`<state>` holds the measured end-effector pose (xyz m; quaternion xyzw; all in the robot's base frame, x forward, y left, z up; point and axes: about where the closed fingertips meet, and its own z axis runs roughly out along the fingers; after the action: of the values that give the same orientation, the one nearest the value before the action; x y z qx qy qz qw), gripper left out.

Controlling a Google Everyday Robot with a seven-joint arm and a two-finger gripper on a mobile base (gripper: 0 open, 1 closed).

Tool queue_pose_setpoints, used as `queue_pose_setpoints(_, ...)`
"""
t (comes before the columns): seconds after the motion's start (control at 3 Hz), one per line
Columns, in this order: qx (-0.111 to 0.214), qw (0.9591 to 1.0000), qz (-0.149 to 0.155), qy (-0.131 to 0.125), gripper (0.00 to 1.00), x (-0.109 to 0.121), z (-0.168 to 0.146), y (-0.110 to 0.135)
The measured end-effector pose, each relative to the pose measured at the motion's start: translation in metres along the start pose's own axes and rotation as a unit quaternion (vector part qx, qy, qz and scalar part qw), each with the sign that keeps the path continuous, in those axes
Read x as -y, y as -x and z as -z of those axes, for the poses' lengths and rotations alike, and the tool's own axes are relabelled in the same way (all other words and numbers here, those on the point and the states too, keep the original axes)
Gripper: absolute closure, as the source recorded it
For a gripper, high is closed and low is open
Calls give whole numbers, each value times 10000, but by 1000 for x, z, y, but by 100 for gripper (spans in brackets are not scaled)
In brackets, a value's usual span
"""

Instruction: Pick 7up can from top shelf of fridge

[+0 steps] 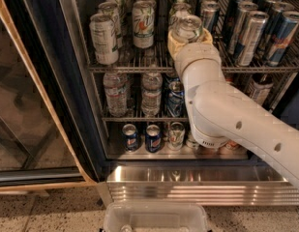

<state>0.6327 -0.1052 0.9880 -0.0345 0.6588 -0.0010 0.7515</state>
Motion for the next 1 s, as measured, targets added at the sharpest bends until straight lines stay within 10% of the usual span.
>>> queue_pose_setpoints(1.0,71,9997,-69,241,100,-11,15,34)
